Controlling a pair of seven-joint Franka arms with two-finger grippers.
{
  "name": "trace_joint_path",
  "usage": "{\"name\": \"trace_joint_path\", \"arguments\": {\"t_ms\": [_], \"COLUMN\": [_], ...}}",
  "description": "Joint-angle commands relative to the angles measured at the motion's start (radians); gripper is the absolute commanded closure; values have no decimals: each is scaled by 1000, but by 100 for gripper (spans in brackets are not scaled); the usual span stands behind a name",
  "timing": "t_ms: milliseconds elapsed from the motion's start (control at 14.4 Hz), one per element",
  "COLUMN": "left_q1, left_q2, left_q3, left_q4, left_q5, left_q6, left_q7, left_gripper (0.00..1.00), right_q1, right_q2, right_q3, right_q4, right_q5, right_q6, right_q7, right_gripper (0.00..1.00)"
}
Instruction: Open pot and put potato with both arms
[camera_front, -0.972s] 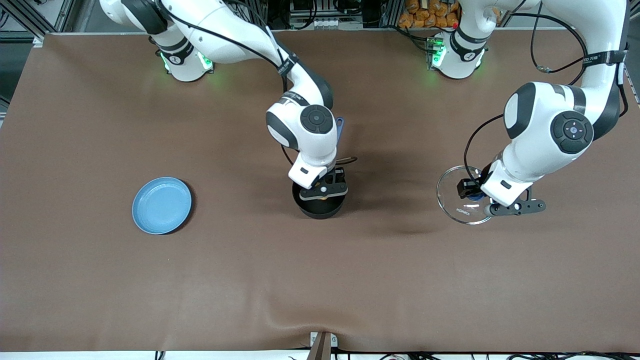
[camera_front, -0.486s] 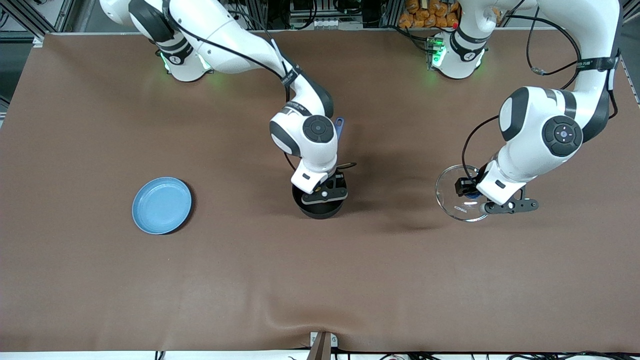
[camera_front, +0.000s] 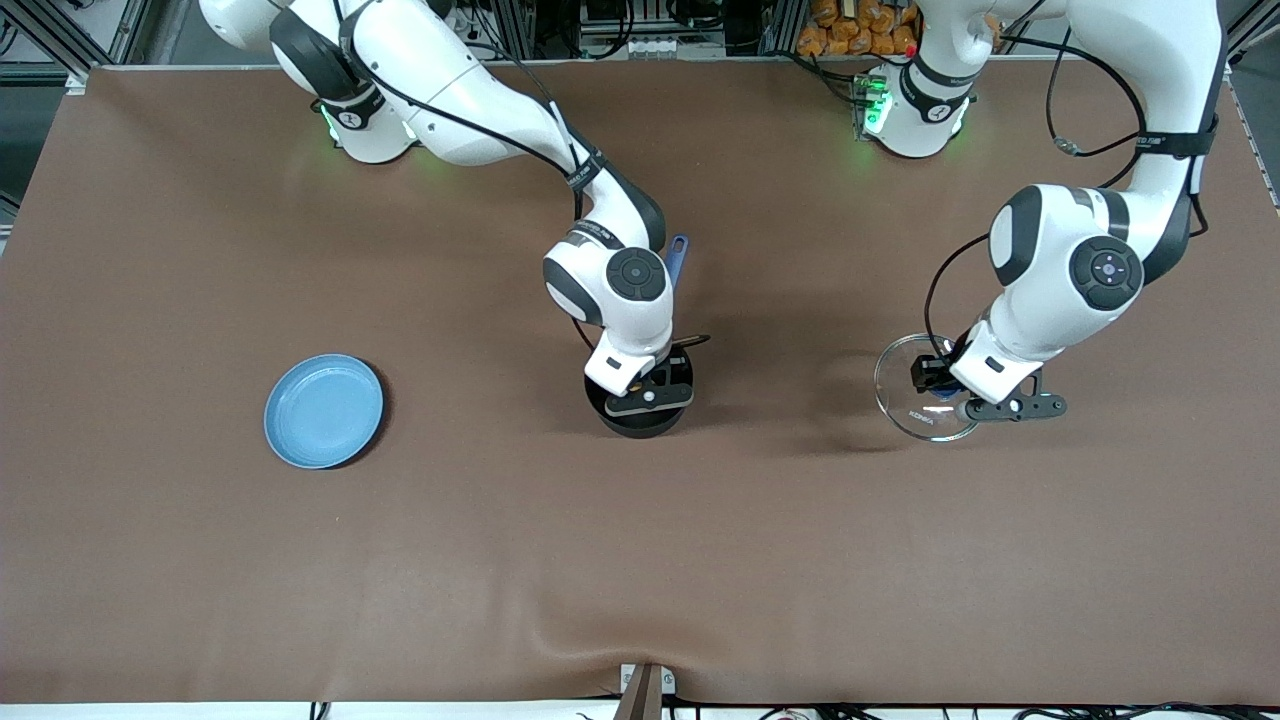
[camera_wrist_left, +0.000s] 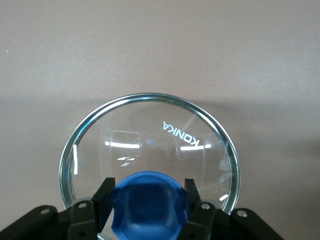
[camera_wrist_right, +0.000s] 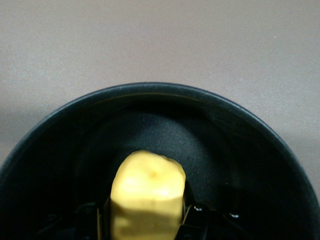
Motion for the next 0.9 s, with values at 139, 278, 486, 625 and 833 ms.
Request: {"name": "trace_joint_path", "arguments": {"t_ms": [139,278,486,625,833], "left_q1": [30,44,57,59,57], "left_q2": [-12,3,25,46,66], "left_q3": [-10,-10,-10,-10,-10], "left_q4": [-118,-121,-131,-135,-126], "left_q5": [8,8,8,8,7], "left_q6": [131,135,164,198,200], "left_q7": [46,63,88,92,92], "left_gripper": [100,100,100,100,78], "right_q1": [3,1,-5,-8,-23], "right_q2": [17,17,15,7,-23], "right_q3": [-4,-4,-2,-2,-2], "right_q4": [30,30,30,31,34], "right_q5": [-18,-18,-18,-16,-5], "right_q6": [-6,-6,-6,-11,-23], "right_q7": [24,22,22,20,16], "right_gripper": [50,36,33,33,22]}}
